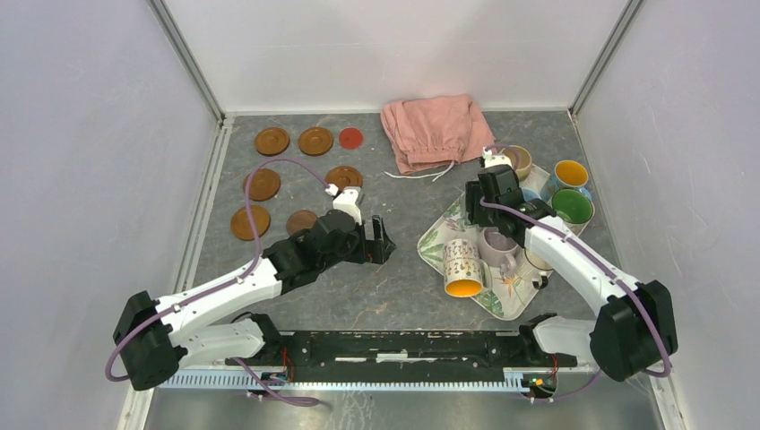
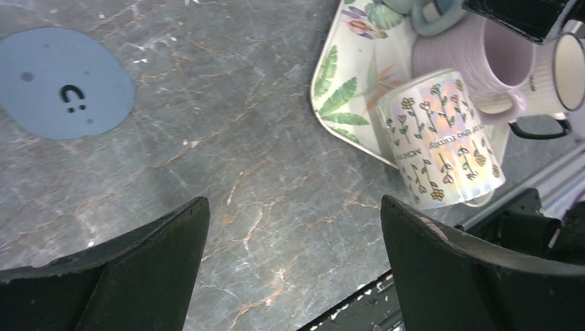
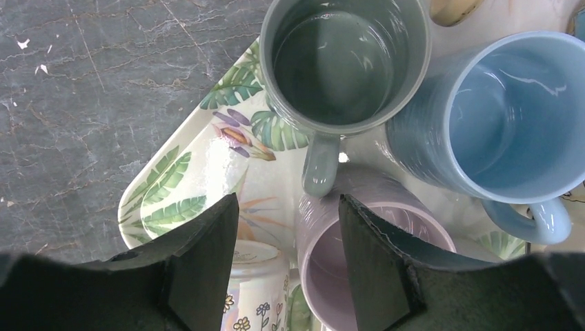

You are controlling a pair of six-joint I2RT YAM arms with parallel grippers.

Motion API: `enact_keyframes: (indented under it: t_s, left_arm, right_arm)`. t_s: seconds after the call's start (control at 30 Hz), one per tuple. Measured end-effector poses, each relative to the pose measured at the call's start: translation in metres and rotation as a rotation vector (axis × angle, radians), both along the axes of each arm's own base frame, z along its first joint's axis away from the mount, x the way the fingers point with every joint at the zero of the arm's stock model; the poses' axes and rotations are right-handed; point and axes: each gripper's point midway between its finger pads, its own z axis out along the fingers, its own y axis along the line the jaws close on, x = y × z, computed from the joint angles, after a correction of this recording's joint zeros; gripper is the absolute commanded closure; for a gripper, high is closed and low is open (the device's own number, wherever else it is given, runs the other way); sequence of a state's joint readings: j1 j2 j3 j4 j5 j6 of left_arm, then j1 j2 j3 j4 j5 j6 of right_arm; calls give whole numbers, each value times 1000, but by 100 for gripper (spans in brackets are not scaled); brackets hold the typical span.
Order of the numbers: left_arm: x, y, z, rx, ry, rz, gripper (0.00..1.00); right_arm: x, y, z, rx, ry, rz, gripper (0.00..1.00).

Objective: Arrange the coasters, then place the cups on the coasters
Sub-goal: Pick up the cup from the tray.

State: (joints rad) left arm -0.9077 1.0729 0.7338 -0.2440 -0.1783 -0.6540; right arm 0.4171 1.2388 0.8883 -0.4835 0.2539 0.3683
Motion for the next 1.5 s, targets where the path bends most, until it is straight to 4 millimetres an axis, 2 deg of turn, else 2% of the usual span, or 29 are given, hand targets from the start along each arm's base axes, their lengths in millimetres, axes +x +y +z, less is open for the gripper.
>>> enact_keyframes:
  t_s: [0.27, 0.6, 0.87, 1.03, 1.13, 1.33, 1.5]
  left_arm:
    - [5, 15, -2, 42, -13, 66, 0]
    - [8, 17, -4, 13, 8, 127, 0]
    - [8, 18, -8, 13, 20, 141, 0]
    - [8, 18, -10, 10, 29, 149, 0]
    - [8, 19, -11, 11, 29, 150, 0]
    - [8, 17, -11, 7, 30, 147, 0]
    - [10, 12, -21, 23, 49, 138, 0]
  right_arm:
    - [5, -6, -13, 20, 6, -21, 39]
    - [11, -3, -27, 20, 19, -15, 47]
    - [17, -1, -36, 26, 6, -19, 48]
    - [21, 0, -40, 29, 6, -21, 53]
    - [22, 2, -42, 32, 9, -20, 52]
    - [21, 10, -42, 69, 17, 8, 44]
    - [19, 21, -41, 113, 24, 47, 39]
